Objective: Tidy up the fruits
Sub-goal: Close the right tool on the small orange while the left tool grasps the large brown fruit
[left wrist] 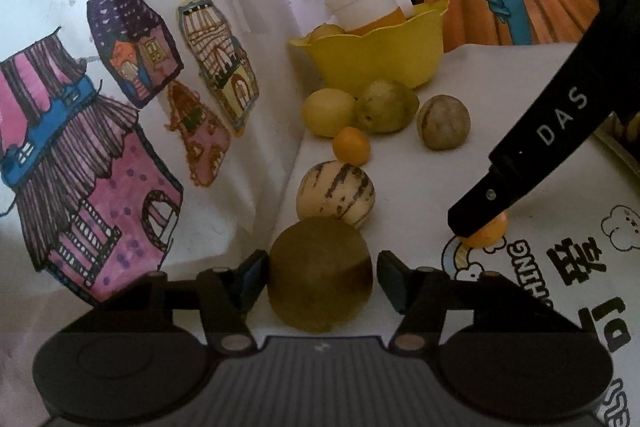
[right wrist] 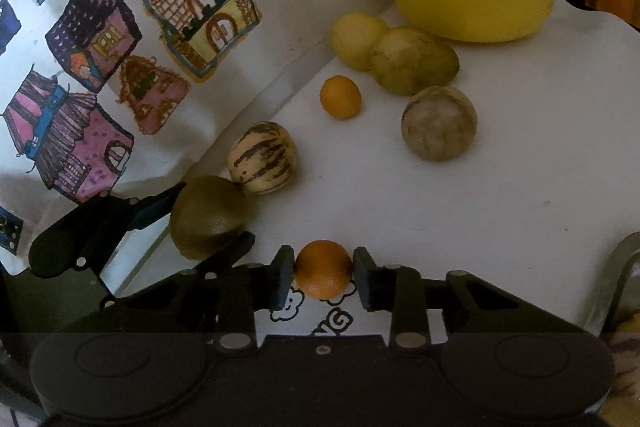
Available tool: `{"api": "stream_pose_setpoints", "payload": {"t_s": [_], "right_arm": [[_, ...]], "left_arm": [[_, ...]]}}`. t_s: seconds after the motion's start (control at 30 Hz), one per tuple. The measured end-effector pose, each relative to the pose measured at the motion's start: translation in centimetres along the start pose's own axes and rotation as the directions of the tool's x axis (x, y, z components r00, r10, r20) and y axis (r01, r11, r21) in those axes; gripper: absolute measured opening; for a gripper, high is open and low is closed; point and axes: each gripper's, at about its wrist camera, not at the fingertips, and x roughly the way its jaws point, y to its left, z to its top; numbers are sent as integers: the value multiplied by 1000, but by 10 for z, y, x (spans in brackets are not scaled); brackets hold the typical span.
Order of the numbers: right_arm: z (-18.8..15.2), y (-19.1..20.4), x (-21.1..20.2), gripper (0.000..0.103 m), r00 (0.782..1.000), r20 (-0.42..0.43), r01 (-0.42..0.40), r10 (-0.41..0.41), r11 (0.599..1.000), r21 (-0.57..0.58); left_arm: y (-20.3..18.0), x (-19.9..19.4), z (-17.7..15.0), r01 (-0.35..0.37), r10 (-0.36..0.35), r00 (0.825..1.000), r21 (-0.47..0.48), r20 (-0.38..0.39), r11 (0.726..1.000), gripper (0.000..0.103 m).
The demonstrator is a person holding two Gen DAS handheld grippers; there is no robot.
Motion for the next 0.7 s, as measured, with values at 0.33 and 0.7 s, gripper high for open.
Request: {"api": "stream_pose_setpoints", "payload": {"t_s": [0.33,0.7], "right_arm": [[-3,-7,-4,33,1000,4,-17,17,999,39],[-22,-15,-26,33,998,17,-66,65,994,82]], "left_arm": [[-7,-4,-2,-19,18,1000,7,5,1000,60],[0,-35,-14,48,-54,998,-189,-27,981,59]]}}
